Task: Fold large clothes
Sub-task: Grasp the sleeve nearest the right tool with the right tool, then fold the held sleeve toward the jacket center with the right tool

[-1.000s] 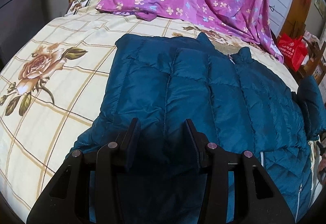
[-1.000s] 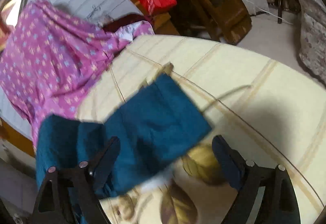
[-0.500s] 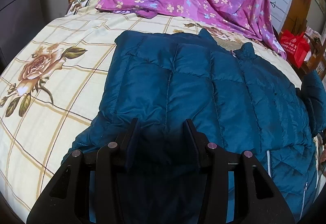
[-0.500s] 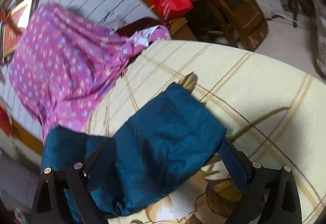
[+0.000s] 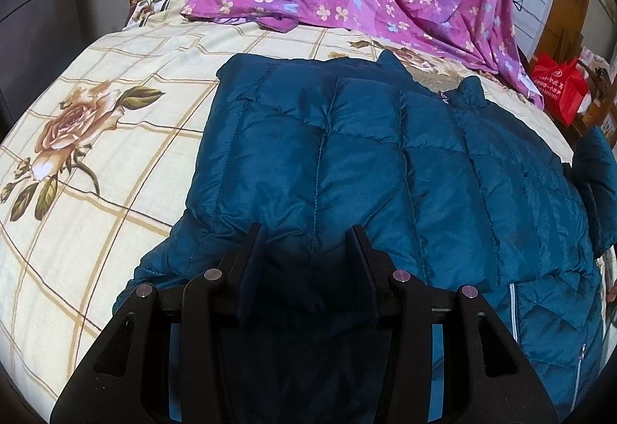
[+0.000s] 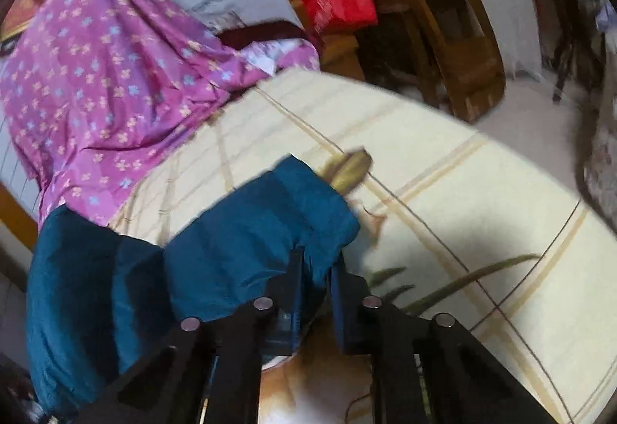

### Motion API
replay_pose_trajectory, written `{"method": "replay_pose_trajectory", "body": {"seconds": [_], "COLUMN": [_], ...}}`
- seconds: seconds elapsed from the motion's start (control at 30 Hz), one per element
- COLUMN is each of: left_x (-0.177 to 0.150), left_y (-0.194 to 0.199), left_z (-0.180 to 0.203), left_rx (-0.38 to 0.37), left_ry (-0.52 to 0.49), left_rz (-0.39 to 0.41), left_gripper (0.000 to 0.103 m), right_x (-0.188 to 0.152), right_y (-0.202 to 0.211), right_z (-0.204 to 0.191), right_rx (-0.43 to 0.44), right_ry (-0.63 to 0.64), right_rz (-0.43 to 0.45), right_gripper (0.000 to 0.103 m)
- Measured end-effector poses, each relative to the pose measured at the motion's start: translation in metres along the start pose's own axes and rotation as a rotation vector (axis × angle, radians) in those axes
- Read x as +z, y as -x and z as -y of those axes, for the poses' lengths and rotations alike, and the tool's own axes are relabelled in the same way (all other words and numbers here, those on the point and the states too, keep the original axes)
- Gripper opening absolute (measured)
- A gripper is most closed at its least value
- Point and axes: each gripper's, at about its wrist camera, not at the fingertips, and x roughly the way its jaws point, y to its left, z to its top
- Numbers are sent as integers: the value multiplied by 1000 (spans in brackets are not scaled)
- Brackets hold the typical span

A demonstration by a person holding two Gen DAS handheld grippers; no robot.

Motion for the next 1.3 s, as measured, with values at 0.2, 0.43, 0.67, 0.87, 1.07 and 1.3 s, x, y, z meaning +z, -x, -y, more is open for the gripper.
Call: {"method": "replay_pose_trajectory", "body": {"seconds": [0.2,0.43,0.67,0.87,1.07,1.3], "left_x": [0,-1,-1,-1,0,1], "left_y": [1,5,5,5,5,7], "left_z": [-2,-3,-4,-1,-1,-4], "left_rx": [-7,-17,-18,-5,-7,7], "left_ry": [16,39,43,26,29,44], "left_rz": [-11,-21,-22,-19,-22,-26], "left_gripper": [44,44,44,44,44,44], "right_x": [-15,-39,-52,-39,-39,-21], "right_y": [50,97,92,70,63,104], "right_z": [7,71,116,101,89,22], "right_rx": [-57,-63,69,72,9,-2], "right_ry": [-24,-253,-527,-453,-362,-169], "right_rz": [75,18,78,83,70,146], "right_gripper": [11,12,46,46,20,13]}}
